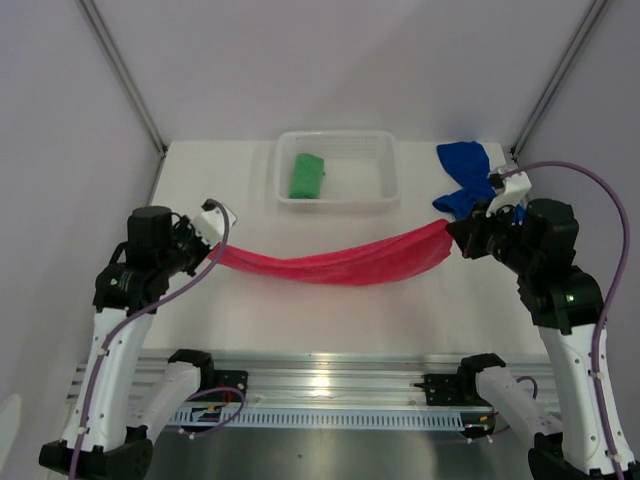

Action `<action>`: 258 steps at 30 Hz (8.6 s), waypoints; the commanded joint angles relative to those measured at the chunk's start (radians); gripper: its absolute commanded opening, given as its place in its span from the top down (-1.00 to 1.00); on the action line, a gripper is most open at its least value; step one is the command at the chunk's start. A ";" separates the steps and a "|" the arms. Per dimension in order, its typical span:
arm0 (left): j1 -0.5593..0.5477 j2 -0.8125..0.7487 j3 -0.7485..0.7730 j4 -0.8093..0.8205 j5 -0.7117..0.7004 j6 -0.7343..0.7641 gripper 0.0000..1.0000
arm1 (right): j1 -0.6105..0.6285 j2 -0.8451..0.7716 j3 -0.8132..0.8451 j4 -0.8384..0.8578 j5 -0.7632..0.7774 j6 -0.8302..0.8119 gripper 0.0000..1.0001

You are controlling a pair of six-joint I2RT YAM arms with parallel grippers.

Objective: Roll the towels
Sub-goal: Flatten the towel, then fold the towel

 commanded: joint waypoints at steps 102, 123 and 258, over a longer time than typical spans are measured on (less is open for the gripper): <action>0.222 0.304 -0.522 0.243 0.076 0.422 0.65 | 0.041 0.465 -0.352 -0.221 0.068 0.190 0.08; 0.282 0.500 -0.206 0.130 0.150 0.171 0.17 | 0.173 0.560 -0.463 0.109 0.163 0.368 1.00; 0.320 0.548 -0.252 0.079 0.225 0.058 0.17 | -0.112 0.239 -0.698 0.283 0.341 0.587 1.00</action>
